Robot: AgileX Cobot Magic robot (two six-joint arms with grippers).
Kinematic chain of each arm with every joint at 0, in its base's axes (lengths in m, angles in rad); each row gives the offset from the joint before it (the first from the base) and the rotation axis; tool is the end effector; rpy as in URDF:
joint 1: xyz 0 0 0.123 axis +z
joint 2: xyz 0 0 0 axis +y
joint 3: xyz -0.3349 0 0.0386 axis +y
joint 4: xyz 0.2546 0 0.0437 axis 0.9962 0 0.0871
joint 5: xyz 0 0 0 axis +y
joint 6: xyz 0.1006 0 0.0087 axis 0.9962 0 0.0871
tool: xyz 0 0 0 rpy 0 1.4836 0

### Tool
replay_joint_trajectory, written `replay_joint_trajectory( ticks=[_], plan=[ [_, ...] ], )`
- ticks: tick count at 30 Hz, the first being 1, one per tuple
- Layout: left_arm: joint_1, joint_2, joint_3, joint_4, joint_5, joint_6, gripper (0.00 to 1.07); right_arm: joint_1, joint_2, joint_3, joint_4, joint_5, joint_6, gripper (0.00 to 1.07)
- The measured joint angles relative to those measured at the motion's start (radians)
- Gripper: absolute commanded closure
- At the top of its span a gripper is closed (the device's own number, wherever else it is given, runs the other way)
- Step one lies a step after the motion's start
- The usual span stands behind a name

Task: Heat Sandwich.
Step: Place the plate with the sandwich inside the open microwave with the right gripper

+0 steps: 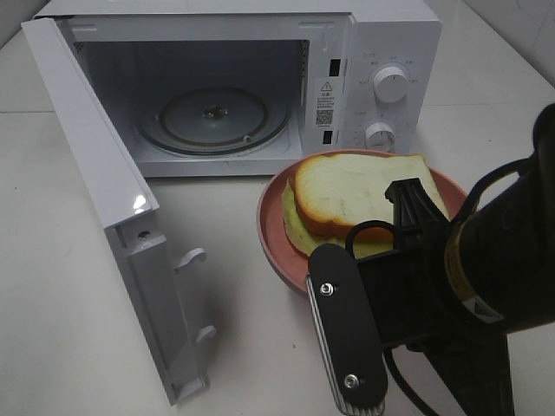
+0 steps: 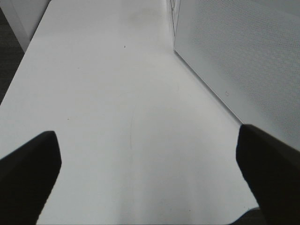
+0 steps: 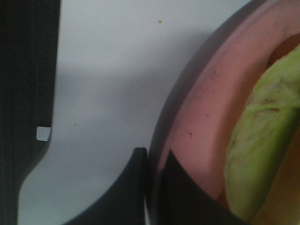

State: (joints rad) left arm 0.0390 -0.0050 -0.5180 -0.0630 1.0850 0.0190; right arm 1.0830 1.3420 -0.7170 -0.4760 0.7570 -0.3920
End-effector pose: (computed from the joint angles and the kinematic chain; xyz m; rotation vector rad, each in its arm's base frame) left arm -0.0464 -0.0074 0.2789 -0.0158 2.0441 -0.0391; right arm 0.1336 0.1839 0.2538 -2.1281 1.7254 -0.3596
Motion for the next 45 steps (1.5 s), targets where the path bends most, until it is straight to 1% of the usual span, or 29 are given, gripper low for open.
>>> replay_joint_trajectory(
  ticks=[5, 10, 14, 17, 18, 19, 21, 22, 23, 25, 26, 27, 30, 33, 35, 38, 40, 45],
  plan=[
    [0.0, 0.0, 0.0, 0.0, 0.0, 0.0, 0.1, 0.0, 0.001, 0.0, -0.016, -0.012, 0.002, 1.07],
    [0.0, 0.0, 0.0, 0.0, 0.0, 0.0, 0.1, -0.041, 0.001, 0.0, -0.016, -0.065, -0.036, 1.07],
    [0.0, 0.0, 0.0, 0.0, 0.0, 0.0, 0.1, -0.118, 0.001, 0.0, -0.016, -0.089, -0.193, 1.07],
    [0.0, 0.0, 0.0, 0.0, 0.0, 0.0, 0.1, -0.144, 0.001, 0.0, -0.007, -0.112, -0.257, 1.07],
    [0.0, 0.0, 0.0, 0.0, 0.0, 0.0, 0.1, -0.169, 0.001, 0.0, 0.013, -0.136, -0.331, 1.07],
    [0.0, 0.0, 0.0, 0.0, 0.0, 0.0, 0.1, -0.169, 0.001, 0.0, 0.013, -0.136, -0.331, 1.07],
    [0.0, 0.0, 0.0, 0.0, 0.0, 0.0, 0.1, -0.194, 0.001, 0.0, 0.044, -0.157, -0.406, 1.07],
    [0.0, 0.0, 0.0, 0.0, 0.0, 0.0, 0.1, -0.222, 0.001, 0.0, 0.086, -0.175, -0.485, 1.07],
    [0.0, 0.0, 0.0, 0.0, 0.0, 0.0, 0.1, -0.222, 0.001, 0.0, 0.086, -0.175, -0.485, 1.07],
    [0.0, 0.0, 0.0, 0.0, 0.0, 0.0, 0.1, -0.246, 0.001, 0.0, 0.126, -0.19, -0.568, 1.07],
    [0.0, 0.0, 0.0, 0.0, 0.0, 0.0, 0.1, -0.27, 0.001, 0.0, 0.167, -0.194, -0.661, 1.07],
    [0.0, 0.0, 0.0, 0.0, 0.0, 0.0, 0.1, -0.27, 0.001, 0.0, 0.167, -0.194, -0.661, 1.07],
    [0.0, 0.0, 0.0, 0.0, 0.0, 0.0, 0.1, -0.316, 0.001, 0.0, 0.229, -0.205, -0.824, 1.07],
    [0.0, 0.0, 0.0, 0.0, 0.0, 0.0, 0.1, -0.34, 0.001, 0.0, 0.253, -0.212, -0.897, 1.07],
    [0.0, 0.0, 0.0, 0.0, 0.0, 0.0, 0.1, -0.376, 0.001, 0.0, 0.289, -0.212, -0.998, 1.07],
    [0.0, 0.0, 0.0, 0.0, 0.0, 0.0, 0.1, -0.4, 0.001, 0.0, 0.309, -0.212, -1.047, 1.07],
    [0.0, 0.0, 0.0, 0.0, 0.0, 0.0, 0.1, -0.437, 0.001, 0.0, 0.323, -0.212, -1.099, 1.07],
    [0.0, 0.0, 0.0, 0.0, 0.0, 0.0, 0.1, -0.466, 0.001, 0.0, 0.324, -0.221, -1.129, 1.07]
  ],
)
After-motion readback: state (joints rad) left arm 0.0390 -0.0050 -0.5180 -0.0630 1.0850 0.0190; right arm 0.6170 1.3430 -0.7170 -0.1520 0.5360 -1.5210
